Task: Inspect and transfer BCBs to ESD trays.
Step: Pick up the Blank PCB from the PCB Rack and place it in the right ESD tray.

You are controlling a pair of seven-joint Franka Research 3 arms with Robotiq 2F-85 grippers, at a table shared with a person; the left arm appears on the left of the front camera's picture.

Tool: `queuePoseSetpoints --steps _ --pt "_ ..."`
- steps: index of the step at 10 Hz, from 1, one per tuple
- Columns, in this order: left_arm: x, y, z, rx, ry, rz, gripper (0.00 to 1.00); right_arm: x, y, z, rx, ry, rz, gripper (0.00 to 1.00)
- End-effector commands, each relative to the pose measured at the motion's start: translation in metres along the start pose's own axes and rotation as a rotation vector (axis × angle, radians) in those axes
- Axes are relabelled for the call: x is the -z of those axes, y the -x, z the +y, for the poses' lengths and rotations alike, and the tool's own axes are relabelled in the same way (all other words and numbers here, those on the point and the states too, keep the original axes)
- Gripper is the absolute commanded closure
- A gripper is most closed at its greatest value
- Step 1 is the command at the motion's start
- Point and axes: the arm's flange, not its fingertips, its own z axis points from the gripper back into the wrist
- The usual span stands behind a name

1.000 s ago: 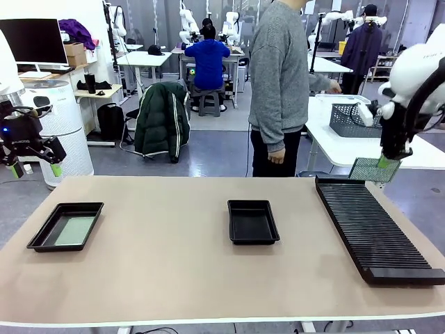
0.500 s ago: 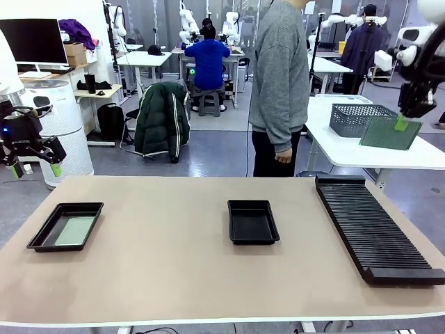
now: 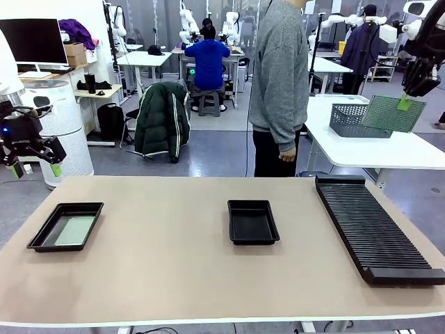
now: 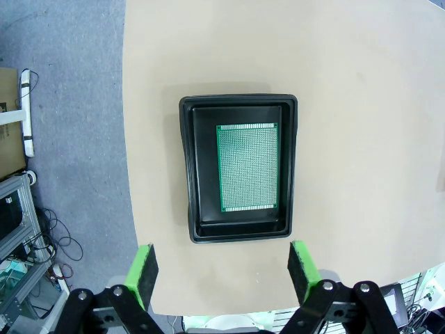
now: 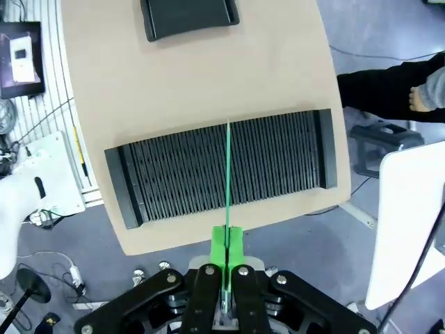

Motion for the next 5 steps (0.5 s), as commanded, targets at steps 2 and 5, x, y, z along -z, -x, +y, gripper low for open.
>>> queuePoseSetpoints --steps 2,5 --pt "0.0019 0.0004 -0.0002 0.000 -0.001 -0.007 0.00 0.0034 -0.0003 0.0027 -0.012 0.001 -0.001 1.00" --pt "0.0019 0.0004 -0.0002 0.000 -0.001 -0.007 0.00 0.0034 -0.0003 0.0027 -0.012 0.001 -0.001 1.00"
